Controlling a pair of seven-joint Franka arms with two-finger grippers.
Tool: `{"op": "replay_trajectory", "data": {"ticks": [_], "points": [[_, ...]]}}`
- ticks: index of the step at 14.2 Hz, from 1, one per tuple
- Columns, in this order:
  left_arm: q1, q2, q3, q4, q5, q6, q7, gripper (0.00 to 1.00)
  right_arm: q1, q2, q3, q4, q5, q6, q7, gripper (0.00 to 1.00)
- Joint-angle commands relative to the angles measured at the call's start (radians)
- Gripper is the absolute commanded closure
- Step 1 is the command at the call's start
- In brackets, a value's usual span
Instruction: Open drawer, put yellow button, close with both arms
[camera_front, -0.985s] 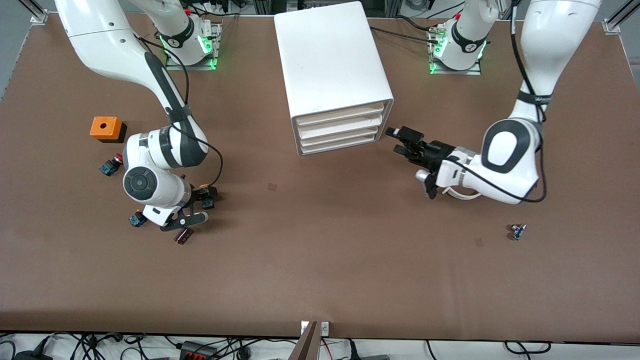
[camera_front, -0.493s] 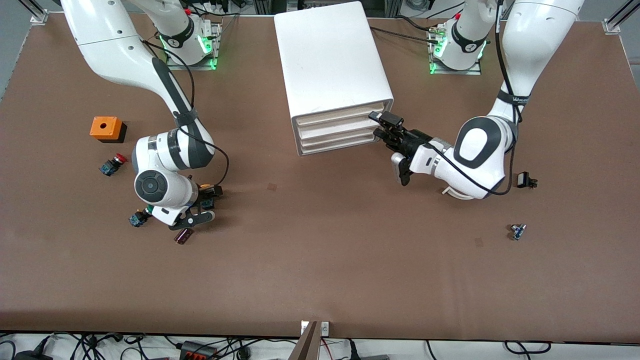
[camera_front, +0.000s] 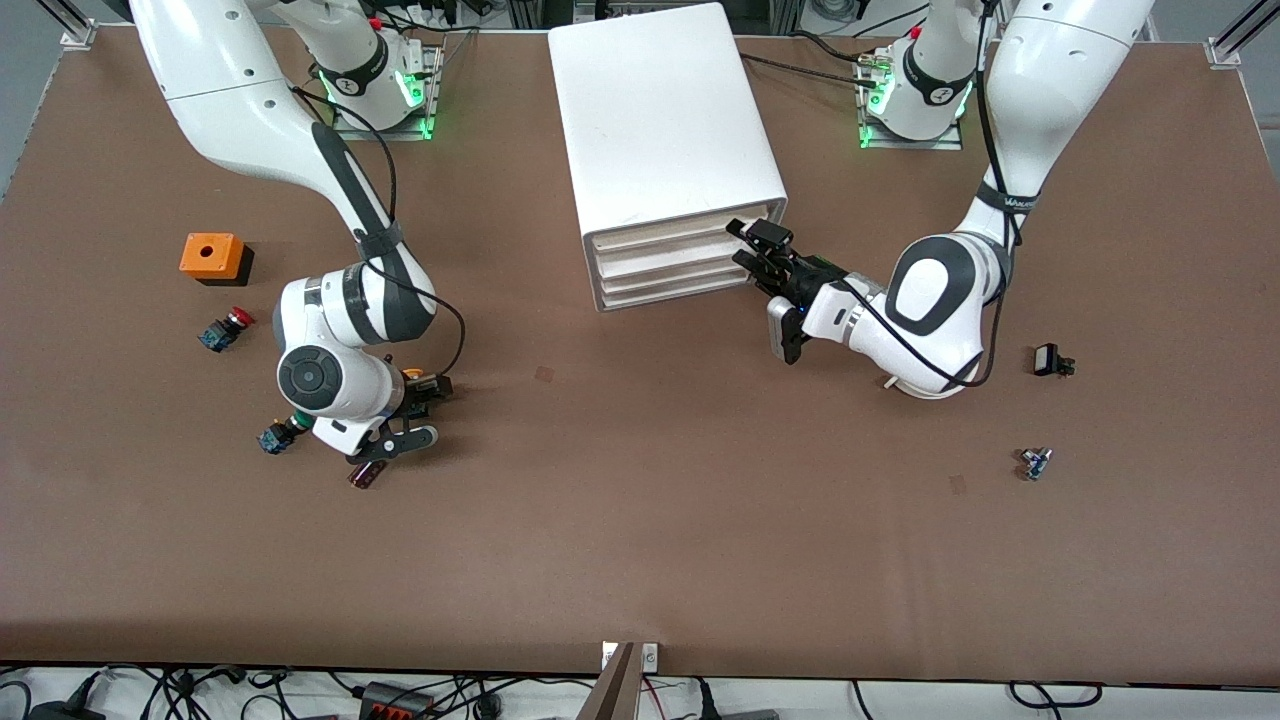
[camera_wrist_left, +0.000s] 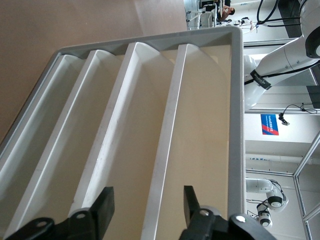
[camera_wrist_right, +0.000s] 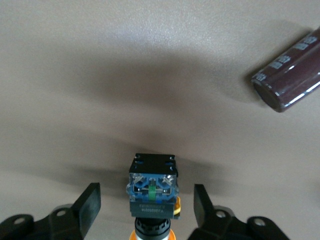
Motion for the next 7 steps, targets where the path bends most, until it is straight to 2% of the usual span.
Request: {"op": "replay_trajectory", "data": {"ticks": [1, 2, 4, 7], "points": [[-0.002, -0.009, -0.017, -0.031, -0.035, 0.015, 0.034, 0.41, 0.002, 0.014, 0.001, 0.019, 0.012, -0.001, 0.010, 0.21], [-0.002, -0.009, -0.027, -0.039, -0.054, 0.017, 0.034, 0.42, 0.002, 0.015, 0.001, 0.019, 0.010, -0.001, 0.009, 0.26], [-0.005, -0.009, -0.031, -0.048, -0.062, 0.020, 0.034, 0.49, 0.001, 0.015, 0.001, 0.019, 0.008, -0.003, -0.004, 0.41], [-0.005, -0.007, -0.031, -0.057, -0.062, 0.021, 0.034, 0.83, 0.001, 0.015, 0.001, 0.019, 0.007, -0.003, -0.007, 0.66]]}}
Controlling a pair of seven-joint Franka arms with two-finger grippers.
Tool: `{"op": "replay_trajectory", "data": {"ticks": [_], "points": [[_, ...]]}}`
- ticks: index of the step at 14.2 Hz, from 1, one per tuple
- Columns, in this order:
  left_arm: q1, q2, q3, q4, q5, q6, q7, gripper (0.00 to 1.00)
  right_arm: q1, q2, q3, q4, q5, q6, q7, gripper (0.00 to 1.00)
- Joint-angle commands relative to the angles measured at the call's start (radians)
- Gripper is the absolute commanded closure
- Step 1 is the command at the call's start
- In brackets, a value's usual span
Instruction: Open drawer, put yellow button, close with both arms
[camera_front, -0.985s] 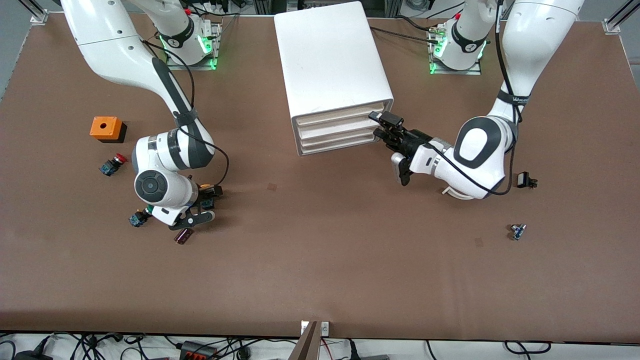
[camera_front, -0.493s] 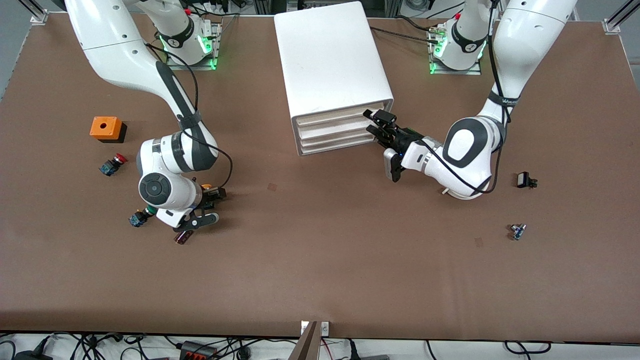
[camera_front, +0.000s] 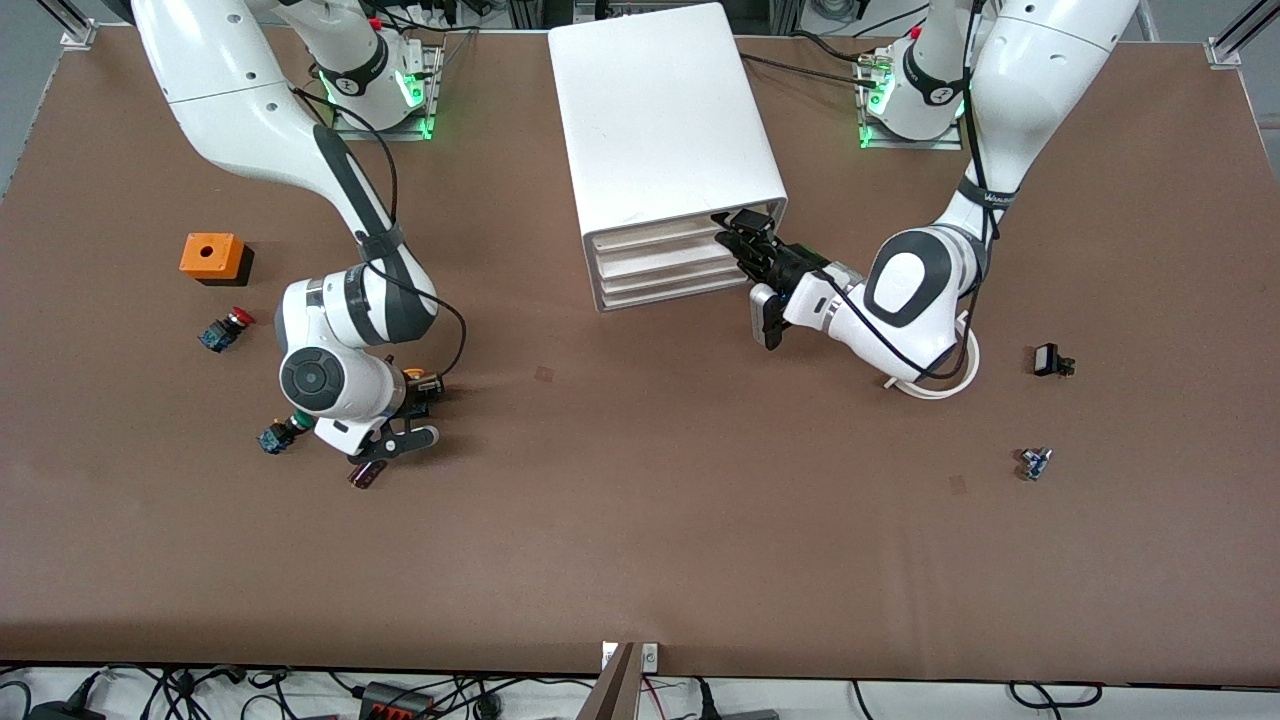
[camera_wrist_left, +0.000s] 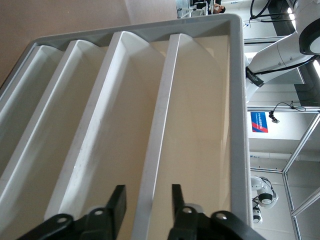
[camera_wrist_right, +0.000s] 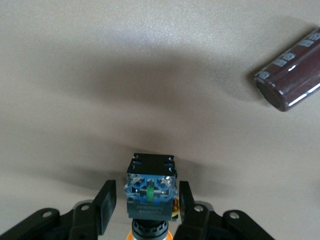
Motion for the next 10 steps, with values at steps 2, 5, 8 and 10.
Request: {"op": "replay_trajectory", "data": {"ticks": [2, 5, 8, 10], "points": [[0.005, -0.009, -0.004, -0.027, -0.025, 0.008, 0.026, 0.98, 0.001, 0.010, 0.001, 0.019, 0.009, -0.004, -0.006, 0.78], [0.007, -0.011, -0.004, -0.027, -0.023, 0.009, 0.022, 0.99, -0.001, 0.001, -0.001, 0.025, 0.009, -0.004, -0.009, 0.87], [0.017, -0.014, 0.007, -0.010, -0.005, 0.011, 0.014, 0.99, -0.007, -0.015, -0.001, 0.086, 0.005, -0.044, -0.014, 0.94], [0.014, 0.000, 0.022, 0.030, -0.002, 0.017, 0.013, 0.99, -0.006, -0.021, -0.004, 0.155, 0.004, -0.116, -0.012, 0.99]]}}
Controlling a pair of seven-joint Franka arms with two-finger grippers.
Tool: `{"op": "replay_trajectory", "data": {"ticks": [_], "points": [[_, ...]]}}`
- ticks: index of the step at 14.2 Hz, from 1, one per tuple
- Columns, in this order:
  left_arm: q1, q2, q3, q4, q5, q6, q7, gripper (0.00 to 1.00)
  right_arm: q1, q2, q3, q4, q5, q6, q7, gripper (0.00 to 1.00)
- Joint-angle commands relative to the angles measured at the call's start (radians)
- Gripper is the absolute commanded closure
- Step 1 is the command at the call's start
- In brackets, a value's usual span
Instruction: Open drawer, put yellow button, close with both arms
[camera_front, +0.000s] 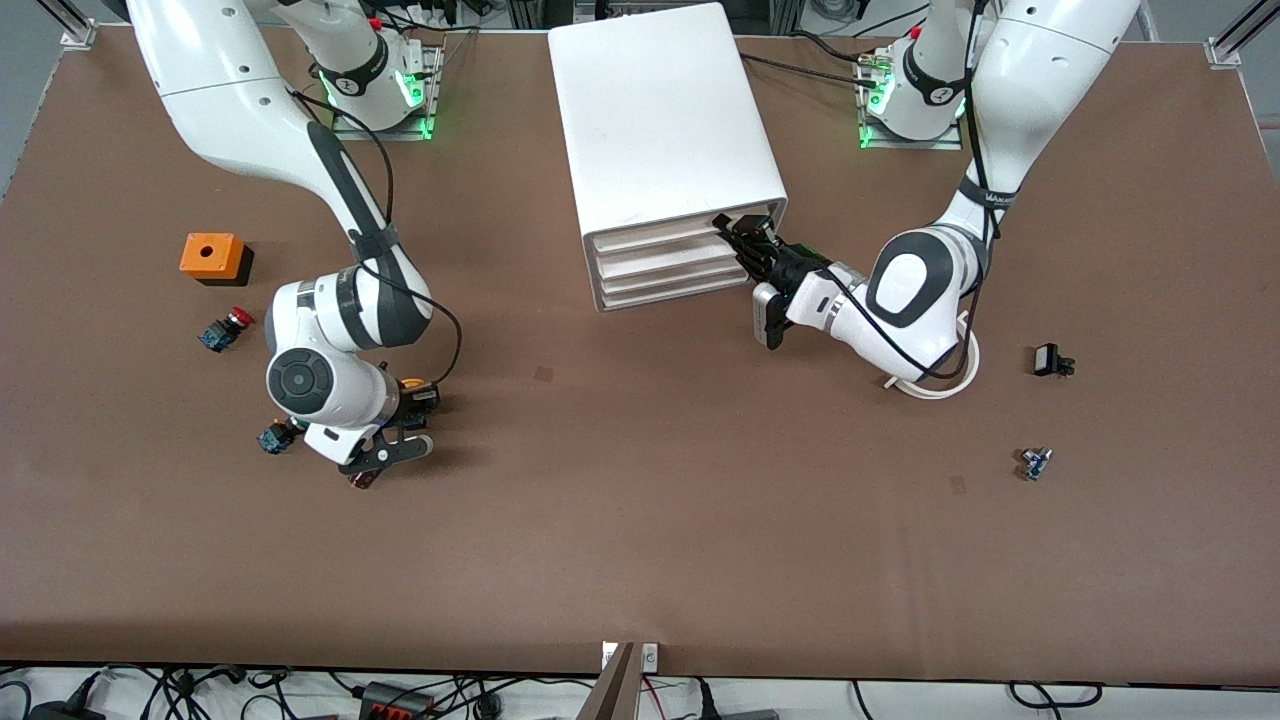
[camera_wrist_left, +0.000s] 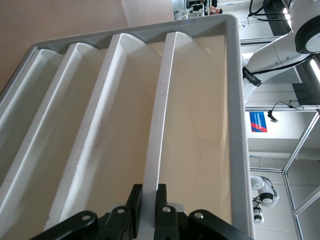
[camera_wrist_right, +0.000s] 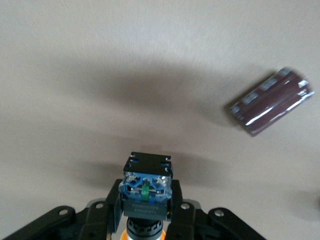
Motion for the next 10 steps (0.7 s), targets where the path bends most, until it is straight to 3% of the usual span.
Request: {"op": "replay_trajectory", "data": {"ticks": [1, 5, 9, 10], "points": [[0.004, 0.026, 0.032, 0.055, 0.004, 0.018, -0.016, 0.99, -0.004, -0.017, 0.000, 0.108, 0.004, -0.127, -0.013, 1.00], [0.018, 0.082, 0.071, 0.197, 0.120, 0.015, -0.021, 0.99, -0.002, -0.017, -0.004, 0.254, 0.007, -0.284, -0.011, 1.00], [0.031, 0.135, 0.074, 0.276, 0.131, 0.016, -0.021, 0.98, 0.004, -0.020, 0.003, 0.377, 0.009, -0.358, -0.013, 1.00], [0.031, 0.136, 0.074, 0.277, 0.131, 0.016, -0.021, 0.92, 0.004, -0.021, 0.005, 0.401, 0.013, -0.369, -0.013, 1.00]]}}
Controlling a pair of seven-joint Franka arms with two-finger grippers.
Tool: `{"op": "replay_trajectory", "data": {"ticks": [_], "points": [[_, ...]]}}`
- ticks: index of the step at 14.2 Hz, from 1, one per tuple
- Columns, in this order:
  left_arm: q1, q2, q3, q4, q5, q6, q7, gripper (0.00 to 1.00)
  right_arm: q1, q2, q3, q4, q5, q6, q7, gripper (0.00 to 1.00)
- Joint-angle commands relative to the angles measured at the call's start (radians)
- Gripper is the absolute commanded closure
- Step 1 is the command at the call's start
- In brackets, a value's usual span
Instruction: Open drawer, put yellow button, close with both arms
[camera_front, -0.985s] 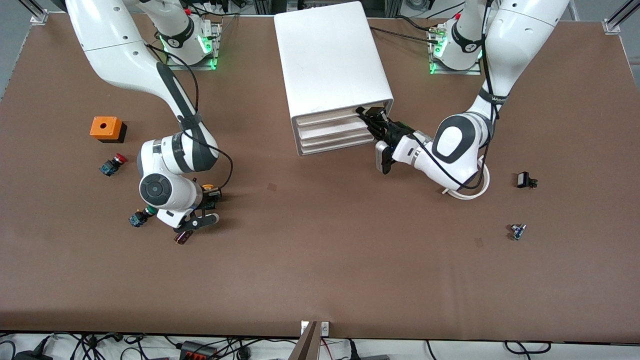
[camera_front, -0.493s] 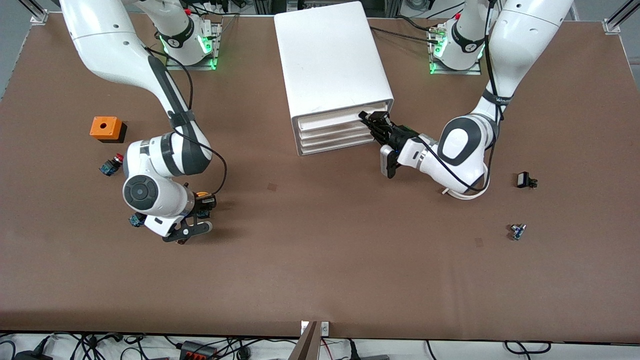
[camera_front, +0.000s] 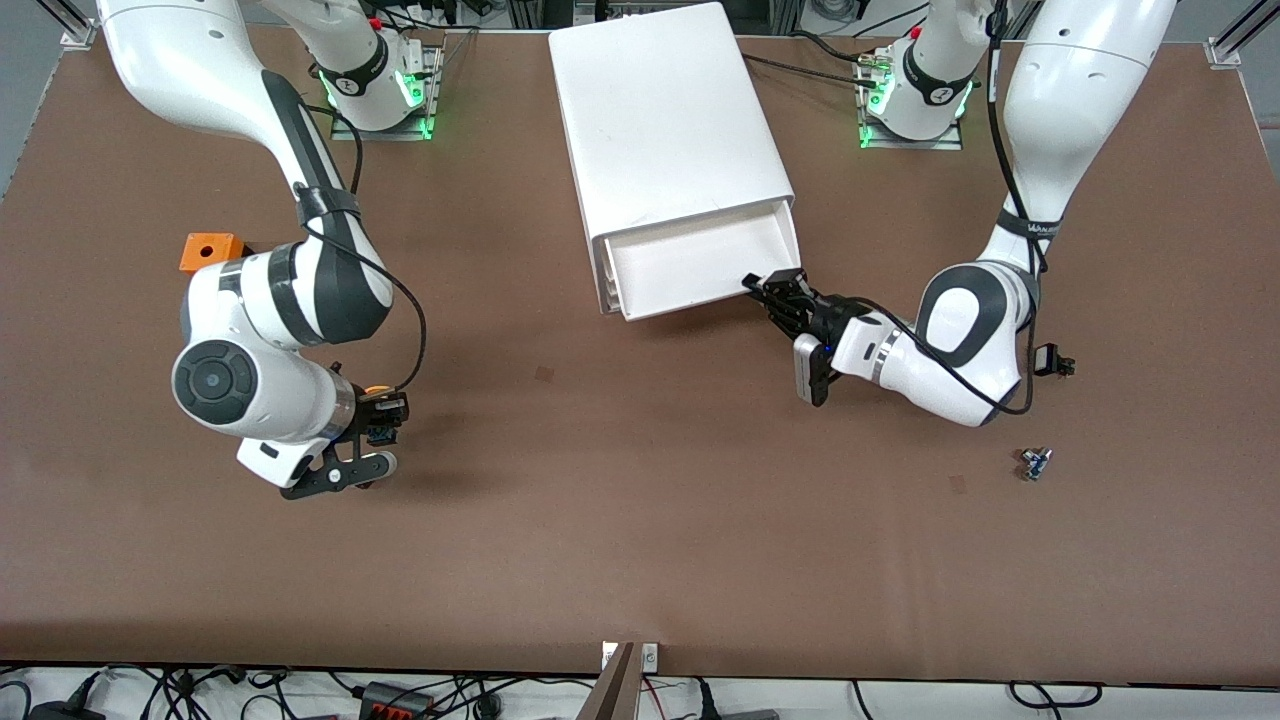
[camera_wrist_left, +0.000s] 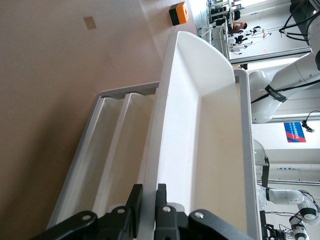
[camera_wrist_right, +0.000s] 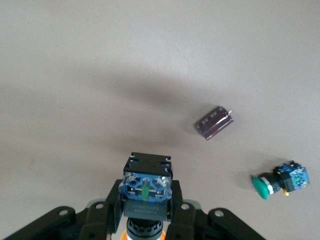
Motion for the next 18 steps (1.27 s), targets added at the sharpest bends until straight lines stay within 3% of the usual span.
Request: {"op": "replay_trajectory", "data": {"ticks": [1, 2, 6, 9, 12, 15, 18], "points": [[-0.002, 0.041, 0.013, 0.054, 0.050, 0.006, -0.020, 0.60, 0.002, -0.016, 0.007, 0.088, 0.018, -0.065, -0.011, 1.00], [-0.002, 0.040, 0.015, 0.056, 0.053, 0.004, -0.020, 0.01, 0.005, -0.033, 0.013, 0.098, 0.019, -0.082, -0.011, 1.00], [0.033, 0.028, 0.015, 0.174, 0.149, -0.041, -0.127, 0.00, 0.049, -0.072, 0.024, 0.107, 0.016, -0.097, -0.006, 1.00], [0.040, 0.023, 0.016, 0.307, 0.250, -0.157, -0.340, 0.00, 0.074, -0.104, 0.024, 0.108, 0.015, -0.100, -0.006, 1.00], [0.052, -0.014, 0.016, 0.378, 0.376, -0.206, -0.615, 0.00, 0.129, -0.133, 0.026, 0.108, 0.015, -0.099, -0.003, 1.00], [0.052, -0.069, 0.016, 0.418, 0.587, -0.198, -0.816, 0.00, 0.251, -0.135, 0.015, 0.160, 0.009, -0.100, 0.012, 1.00], [0.055, -0.091, 0.016, 0.442, 0.836, -0.163, -0.982, 0.00, 0.302, -0.127, 0.027, 0.170, 0.016, -0.102, 0.151, 1.00]]}}
